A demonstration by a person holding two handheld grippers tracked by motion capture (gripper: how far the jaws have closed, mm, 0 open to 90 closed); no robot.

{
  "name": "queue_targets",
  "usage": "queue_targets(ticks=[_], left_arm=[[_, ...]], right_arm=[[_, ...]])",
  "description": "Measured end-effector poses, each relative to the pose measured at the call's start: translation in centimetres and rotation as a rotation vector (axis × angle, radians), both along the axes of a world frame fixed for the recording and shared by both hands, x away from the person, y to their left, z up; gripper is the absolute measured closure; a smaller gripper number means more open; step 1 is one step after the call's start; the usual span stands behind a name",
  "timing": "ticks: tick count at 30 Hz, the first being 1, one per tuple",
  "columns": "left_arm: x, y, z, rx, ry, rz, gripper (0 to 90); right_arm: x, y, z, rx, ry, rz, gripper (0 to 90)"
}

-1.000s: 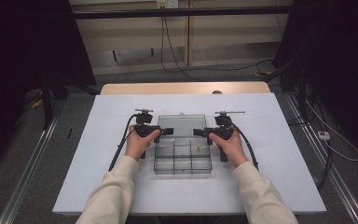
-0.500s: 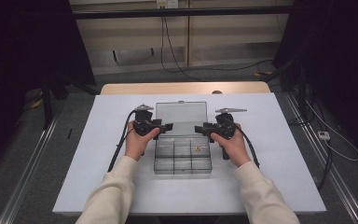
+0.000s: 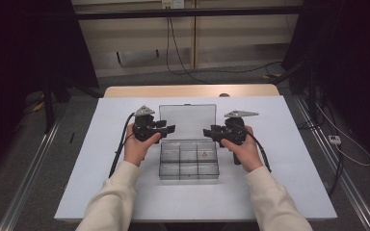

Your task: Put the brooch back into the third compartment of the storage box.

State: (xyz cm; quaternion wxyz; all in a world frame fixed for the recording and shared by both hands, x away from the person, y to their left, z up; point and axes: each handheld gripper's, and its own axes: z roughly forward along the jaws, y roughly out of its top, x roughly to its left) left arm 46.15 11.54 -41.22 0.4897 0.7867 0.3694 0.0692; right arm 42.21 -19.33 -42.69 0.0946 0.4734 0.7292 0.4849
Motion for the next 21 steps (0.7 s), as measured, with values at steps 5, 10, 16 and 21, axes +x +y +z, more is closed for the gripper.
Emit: queue_targets(ticks=[5, 10, 16, 21], left_arm=[[-0.5, 0.1, 0.4, 0.015, -0.027, -0.011, 52.9], [-0.8, 0.3, 0.5, 0.019, -0.038, -0.016, 55.7], [-1.2, 0.3, 0.7, 0.029, -0.049, -0.029, 55.9], [-1.5, 0.4, 0.9, 0.038, -0.054, -0.041, 56.3]], right_arm=[[-0.4, -0.2, 0.3, -0.019, -0.022, 0.018, 59.4], [-0.5, -0.3, 0.5, -0.02, -0.051, 0.027, 61.1], [-0.6, -0.4, 0.6, -0.028, -0.064, 0.036, 63.5], [-0.9, -0.4, 0.9, -0.042, -0.078, 0.047, 64.5]])
